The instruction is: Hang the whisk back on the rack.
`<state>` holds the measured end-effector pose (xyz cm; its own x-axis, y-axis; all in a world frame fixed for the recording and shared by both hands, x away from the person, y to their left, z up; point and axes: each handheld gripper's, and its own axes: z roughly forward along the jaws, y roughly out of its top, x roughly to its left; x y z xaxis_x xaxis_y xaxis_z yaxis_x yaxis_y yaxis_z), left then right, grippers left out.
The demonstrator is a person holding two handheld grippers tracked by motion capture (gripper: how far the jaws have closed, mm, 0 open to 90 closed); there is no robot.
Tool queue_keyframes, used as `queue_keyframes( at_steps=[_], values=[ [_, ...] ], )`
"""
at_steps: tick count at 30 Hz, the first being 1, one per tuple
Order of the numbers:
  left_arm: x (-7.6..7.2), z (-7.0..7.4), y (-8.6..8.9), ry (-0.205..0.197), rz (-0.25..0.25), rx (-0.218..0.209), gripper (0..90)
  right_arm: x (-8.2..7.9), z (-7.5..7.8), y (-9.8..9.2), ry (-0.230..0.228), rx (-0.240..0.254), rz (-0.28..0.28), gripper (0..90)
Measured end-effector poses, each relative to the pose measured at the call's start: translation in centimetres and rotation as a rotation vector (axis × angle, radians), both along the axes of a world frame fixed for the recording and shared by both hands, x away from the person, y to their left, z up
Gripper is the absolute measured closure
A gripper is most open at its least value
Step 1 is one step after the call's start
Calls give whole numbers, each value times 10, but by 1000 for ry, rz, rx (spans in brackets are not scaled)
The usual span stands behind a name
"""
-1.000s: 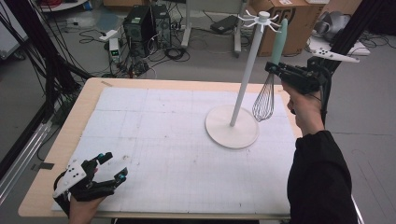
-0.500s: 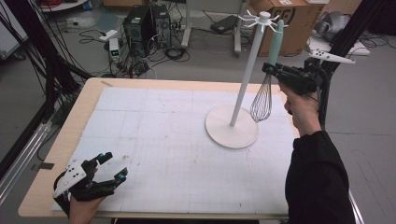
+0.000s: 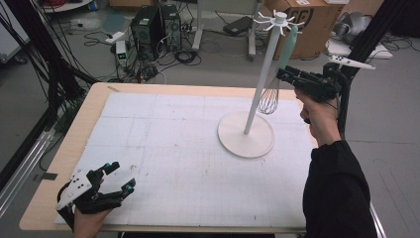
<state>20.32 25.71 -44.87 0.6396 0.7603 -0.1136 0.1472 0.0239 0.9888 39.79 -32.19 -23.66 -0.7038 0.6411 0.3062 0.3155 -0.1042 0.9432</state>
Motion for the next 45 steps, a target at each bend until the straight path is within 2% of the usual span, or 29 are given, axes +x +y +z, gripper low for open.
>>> queue_keyframes(
  at_steps=[5,9,13,18,26,35,42,44,45],
  values=[
    [0,0,0,1,0,2,185,-5,-2,2,-7,-9,0,427],
    [0,0,0,0,-3,3,185,-14,-14,3,-15,-6,2,399],
    [0,0,0,-1,-3,6,185,-23,-25,0,0,36,14,370],
    [0,0,0,0,-2,6,185,-33,-34,-2,-4,50,5,336],
    [0,0,0,4,0,0,184,-54,-48,8,-36,36,25,317],
    [1,0,1,6,-3,-10,184,-76,-65,27,-44,-7,58,291],
    [1,-1,1,7,-2,-9,183,-91,-85,39,-38,-33,78,284],
    [1,-1,1,9,-2,-11,183,-95,-91,43,-32,-57,81,273],
    [1,-1,1,9,-2,-10,183,-98,-94,44,-45,-62,75,277]
  ],
)
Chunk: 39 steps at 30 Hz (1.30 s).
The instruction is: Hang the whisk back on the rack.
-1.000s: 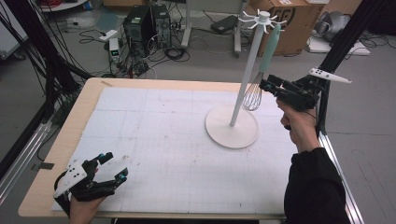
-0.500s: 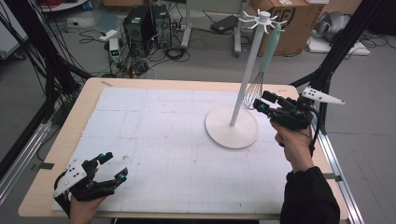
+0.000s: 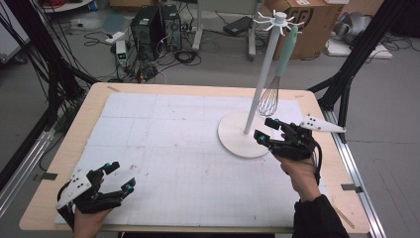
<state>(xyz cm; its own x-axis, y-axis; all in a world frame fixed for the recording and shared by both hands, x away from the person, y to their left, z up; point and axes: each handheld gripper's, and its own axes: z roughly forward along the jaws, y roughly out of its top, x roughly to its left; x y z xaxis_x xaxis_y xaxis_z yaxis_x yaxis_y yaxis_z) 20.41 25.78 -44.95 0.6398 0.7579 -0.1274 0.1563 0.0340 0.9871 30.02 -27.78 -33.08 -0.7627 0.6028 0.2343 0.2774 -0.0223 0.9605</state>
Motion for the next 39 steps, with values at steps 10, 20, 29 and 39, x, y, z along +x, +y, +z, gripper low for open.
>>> queue_keyframes(
  at_steps=[10,20,29,39],
  values=[
    [0,0,0,1,3,-4,183,-15,-28,8,22,3,7,269],
    [1,0,-1,2,-7,-1,182,-32,-49,15,-27,-9,11,269],
    [1,-1,-1,8,-8,-4,179,-39,-69,17,-20,-22,5,250],
    [2,0,-3,3,-16,-5,179,-44,-72,20,10,-35,39,245]
  ],
)
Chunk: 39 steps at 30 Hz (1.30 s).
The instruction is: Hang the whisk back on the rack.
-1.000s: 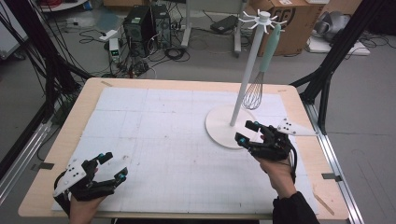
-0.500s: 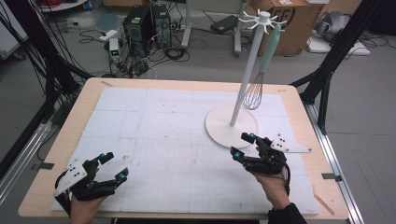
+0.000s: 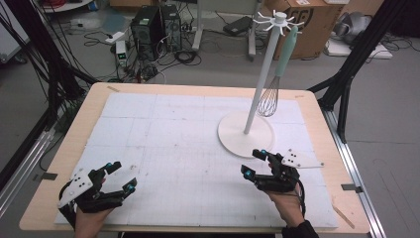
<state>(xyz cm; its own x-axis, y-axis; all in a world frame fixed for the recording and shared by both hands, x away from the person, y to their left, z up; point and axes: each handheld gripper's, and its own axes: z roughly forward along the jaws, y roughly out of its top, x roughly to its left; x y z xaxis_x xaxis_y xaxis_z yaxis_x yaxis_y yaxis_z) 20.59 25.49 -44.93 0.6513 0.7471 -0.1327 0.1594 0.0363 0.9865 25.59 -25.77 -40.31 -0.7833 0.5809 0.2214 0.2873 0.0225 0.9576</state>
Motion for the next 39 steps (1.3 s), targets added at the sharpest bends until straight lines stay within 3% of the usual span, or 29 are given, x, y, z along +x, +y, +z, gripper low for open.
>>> queue_keyframes(
  at_steps=[5,7,12,24,30,39],
  values=[
    [-1,0,0,-3,0,-3,179,-4,1,-1,-15,8,0,253],
    [0,0,0,-1,-1,-7,179,-6,-4,-4,-42,31,12,296],
    [0,0,0,-2,0,-3,179,-4,-9,-8,-15,43,-2,286],
    [-1,0,1,-1,0,-3,176,-5,-10,-6,-17,27,1,274],
    [0,0,6,2,17,-30,175,-5,-12,-3,-12,13,10,270],
    [0,0,4,4,8,-16,175,-5,-13,-4,-7,20,7,270]
  ],
)
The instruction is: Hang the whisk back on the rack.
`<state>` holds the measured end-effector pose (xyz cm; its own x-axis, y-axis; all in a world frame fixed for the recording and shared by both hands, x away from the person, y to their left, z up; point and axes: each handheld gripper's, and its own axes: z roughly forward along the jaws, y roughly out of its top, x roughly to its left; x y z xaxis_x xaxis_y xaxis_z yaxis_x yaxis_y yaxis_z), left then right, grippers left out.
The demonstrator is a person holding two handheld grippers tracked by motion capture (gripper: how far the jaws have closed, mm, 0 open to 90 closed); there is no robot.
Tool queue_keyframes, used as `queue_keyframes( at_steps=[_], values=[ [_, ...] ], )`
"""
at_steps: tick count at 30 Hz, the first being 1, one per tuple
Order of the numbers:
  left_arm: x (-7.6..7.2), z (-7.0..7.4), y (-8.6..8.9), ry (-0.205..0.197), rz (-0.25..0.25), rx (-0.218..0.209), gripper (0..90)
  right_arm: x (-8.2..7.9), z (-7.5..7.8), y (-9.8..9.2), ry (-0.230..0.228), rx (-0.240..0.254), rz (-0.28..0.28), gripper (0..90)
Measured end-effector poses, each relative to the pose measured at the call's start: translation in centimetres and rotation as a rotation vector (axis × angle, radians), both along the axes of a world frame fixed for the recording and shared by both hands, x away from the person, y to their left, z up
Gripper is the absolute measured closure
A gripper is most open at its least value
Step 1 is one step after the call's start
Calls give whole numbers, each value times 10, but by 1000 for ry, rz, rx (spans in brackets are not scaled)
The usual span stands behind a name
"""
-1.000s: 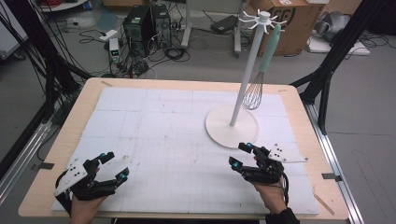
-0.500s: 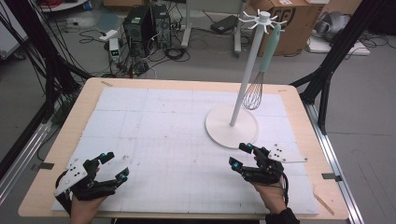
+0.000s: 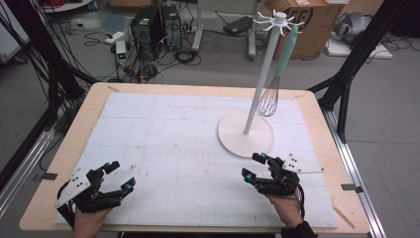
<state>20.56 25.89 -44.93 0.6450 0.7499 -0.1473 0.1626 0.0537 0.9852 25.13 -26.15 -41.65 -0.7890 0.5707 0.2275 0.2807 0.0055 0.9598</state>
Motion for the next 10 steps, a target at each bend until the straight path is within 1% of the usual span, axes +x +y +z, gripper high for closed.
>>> queue_keyframes(
  at_steps=[5,10],
  values=[
    [0,0,0,0,-1,-3,175,0,0,0,-7,2,-5,268],
    [0,0,-1,-3,-3,2,175,0,0,-1,-1,6,-10,244]
  ],
)
